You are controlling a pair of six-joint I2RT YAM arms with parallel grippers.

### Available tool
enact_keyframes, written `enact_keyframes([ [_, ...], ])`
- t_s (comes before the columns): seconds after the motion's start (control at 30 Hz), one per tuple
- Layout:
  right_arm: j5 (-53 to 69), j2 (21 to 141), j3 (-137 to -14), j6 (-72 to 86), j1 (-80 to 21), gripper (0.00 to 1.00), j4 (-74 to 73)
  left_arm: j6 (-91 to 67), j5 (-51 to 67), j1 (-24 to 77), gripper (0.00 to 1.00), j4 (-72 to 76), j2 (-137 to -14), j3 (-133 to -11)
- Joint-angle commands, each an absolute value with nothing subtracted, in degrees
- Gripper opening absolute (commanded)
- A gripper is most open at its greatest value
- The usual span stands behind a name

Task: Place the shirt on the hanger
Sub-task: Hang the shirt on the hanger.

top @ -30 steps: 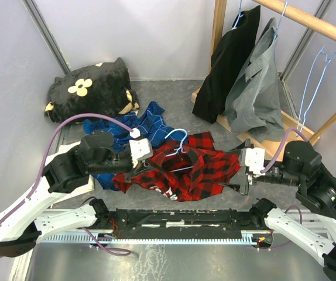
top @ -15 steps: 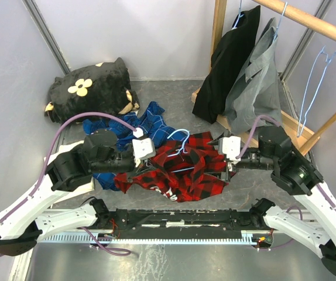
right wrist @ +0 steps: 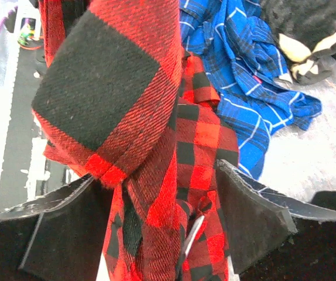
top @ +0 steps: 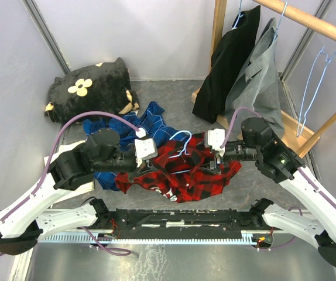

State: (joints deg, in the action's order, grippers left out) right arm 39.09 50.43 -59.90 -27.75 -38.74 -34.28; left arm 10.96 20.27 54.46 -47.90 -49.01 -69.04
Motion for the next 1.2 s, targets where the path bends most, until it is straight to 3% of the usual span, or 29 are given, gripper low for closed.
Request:
enact_keyframes([
  [0.0,44.44,52.25,-64.24,-24.70,-38.90,0.72,-31.69,11.26,23.05,54.39,0.03,-45.95,-48.05,-71.29],
  [0.1,45.90,54.67,-66.62,-23.71,-38.65,0.56,-33.83,11.39,23.28,54.37,0.03,-46.38,-47.54,-71.24],
  [0.17,46.45,55.54,-67.76,-23.54,-38.16,0.30,-34.12,11.34,23.36,54.40,0.03,-46.56,-47.04,-71.04],
  [0.2,46.53,55.47,-67.54,-22.83,-37.97,0.23,-33.08,11.27,23.45,54.37,0.03,-46.70,-46.69,-70.83],
  [0.33,47.64,53.57,-65.37,-19.34,-37.15,0.22,-27.16,11.22,23.36,54.35,0.03,-47.80,-45.82,-70.08],
  [0.53,50.75,53.98,-66.49,-19.26,-36.24,0.20,-29.84,10.92,21.82,54.39,0.03,-48.66,-44.10,-69.37],
  [0.7,52.34,53.55,-66.96,-19.65,-36.18,0.02,-33.39,10.73,19.79,54.38,0.03,-48.66,-42.75,-69.27],
  [0.83,49.68,52.73,-68.39,-20.11,-36.17,0.00,-38.11,9.89,18.34,54.40,0.05,-47.19,-42.53,-69.02],
  [1.1,33.92,52.33,-75.60,-12.72,-36.13,0.00,-44.69,5.65,4.97,54.32,0.56,-41.11,-42.17,-69.99],
  [1.13,31.78,52.85,-77.24,-11.54,-36.15,0.00,-46.06,5.09,1.86,54.37,0.71,-40.46,-42.01,-70.63],
  [1.17,30.05,53.53,-79.26,-10.96,-36.15,0.00,-47.20,4.45,-0.94,54.36,0.77,-39.71,-41.63,-71.28],
])
